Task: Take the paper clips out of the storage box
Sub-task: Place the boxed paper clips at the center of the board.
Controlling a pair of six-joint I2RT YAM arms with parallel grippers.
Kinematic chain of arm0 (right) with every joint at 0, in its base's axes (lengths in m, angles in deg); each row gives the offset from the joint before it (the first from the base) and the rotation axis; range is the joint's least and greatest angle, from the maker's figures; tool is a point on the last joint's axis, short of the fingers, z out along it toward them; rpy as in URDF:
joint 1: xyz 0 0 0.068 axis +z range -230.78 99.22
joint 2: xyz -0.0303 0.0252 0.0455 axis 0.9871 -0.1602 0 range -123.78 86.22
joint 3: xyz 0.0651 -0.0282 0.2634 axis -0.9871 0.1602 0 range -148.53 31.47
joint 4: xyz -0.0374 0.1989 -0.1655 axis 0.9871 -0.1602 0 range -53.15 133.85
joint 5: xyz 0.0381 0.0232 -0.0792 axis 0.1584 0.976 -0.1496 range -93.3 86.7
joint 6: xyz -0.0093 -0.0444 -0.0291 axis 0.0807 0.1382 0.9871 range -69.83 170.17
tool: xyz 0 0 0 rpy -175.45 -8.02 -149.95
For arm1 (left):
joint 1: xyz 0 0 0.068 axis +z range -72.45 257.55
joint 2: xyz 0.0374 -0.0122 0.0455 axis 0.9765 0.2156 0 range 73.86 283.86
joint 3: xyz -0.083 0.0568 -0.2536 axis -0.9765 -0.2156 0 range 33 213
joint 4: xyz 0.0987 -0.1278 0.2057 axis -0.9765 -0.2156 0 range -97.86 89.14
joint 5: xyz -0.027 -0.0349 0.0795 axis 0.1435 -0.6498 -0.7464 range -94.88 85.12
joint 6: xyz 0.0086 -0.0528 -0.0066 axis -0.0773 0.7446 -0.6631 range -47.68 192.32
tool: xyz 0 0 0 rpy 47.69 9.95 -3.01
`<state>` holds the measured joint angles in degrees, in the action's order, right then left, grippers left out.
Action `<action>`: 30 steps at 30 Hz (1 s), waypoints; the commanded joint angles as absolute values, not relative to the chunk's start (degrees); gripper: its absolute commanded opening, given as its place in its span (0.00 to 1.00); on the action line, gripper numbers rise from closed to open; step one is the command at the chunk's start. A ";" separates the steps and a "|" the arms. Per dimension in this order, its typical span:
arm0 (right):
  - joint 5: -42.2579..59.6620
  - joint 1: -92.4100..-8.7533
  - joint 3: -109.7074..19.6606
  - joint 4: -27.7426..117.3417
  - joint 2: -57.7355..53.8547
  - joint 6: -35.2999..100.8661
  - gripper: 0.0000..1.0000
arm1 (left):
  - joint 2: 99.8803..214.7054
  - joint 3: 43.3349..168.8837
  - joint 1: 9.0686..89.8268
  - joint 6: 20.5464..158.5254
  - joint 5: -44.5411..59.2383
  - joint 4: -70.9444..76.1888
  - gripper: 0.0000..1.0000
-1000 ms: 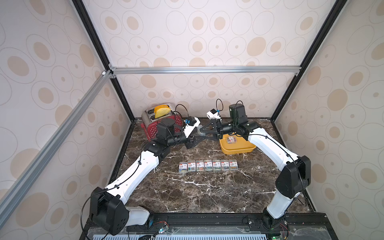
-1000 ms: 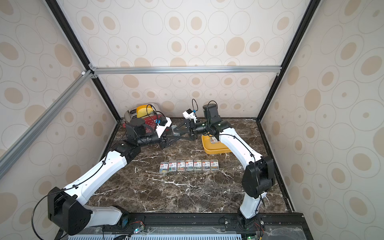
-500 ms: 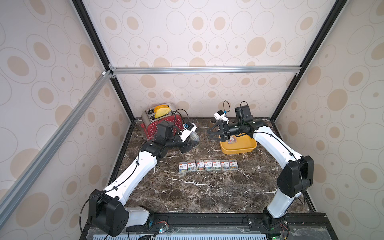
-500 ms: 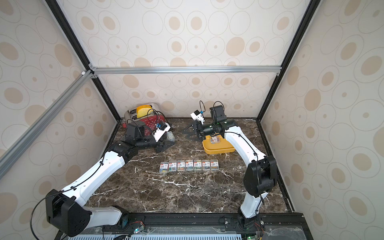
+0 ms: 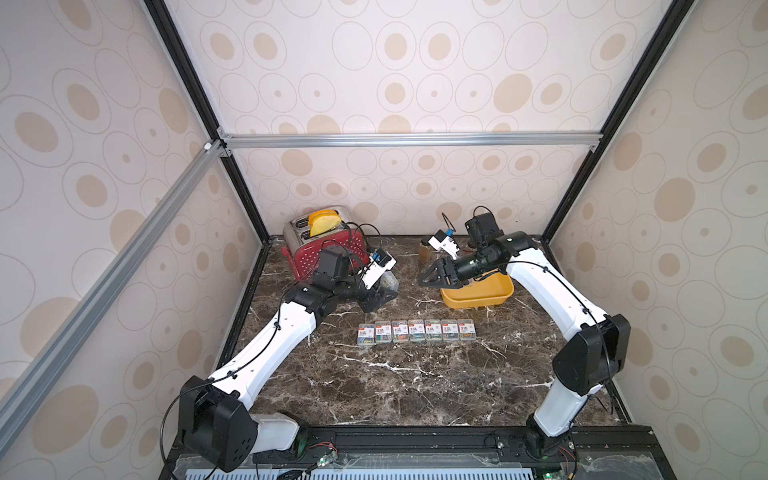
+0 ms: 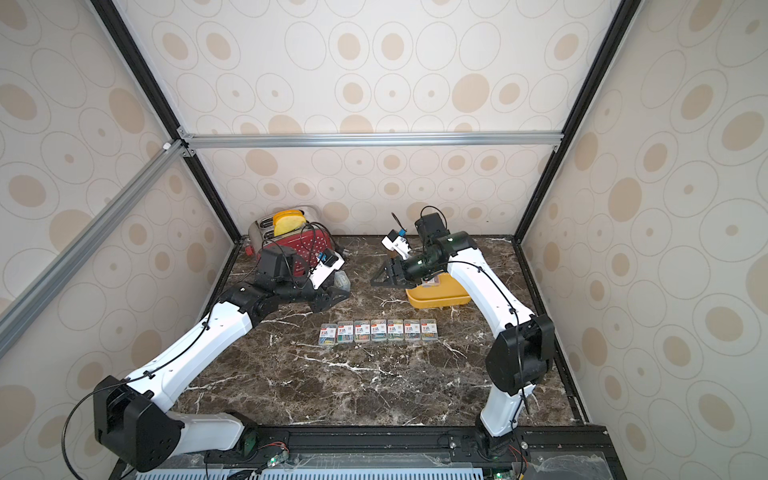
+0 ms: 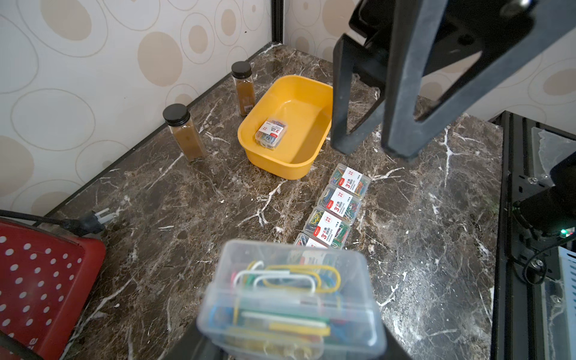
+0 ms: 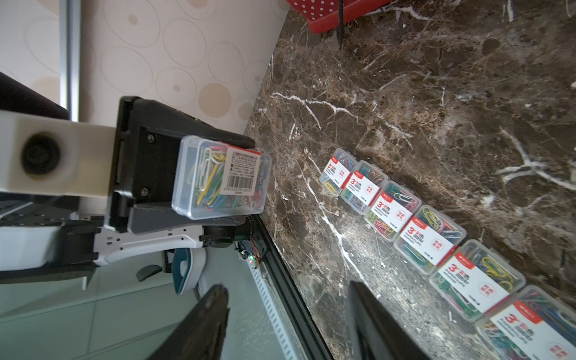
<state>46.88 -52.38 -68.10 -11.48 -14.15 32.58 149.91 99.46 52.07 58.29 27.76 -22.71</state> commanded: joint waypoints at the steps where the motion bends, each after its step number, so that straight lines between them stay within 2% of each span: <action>1: 43.23 -51.07 -69.49 -15.12 -13.57 36.35 0.64 | 151.18 100.11 50.97 57.21 26.34 -24.46 0.34; 30: 41.58 -44.72 -74.67 -12.19 -18.78 35.05 0.66 | 155.80 104.00 46.17 57.15 23.77 -25.81 0.37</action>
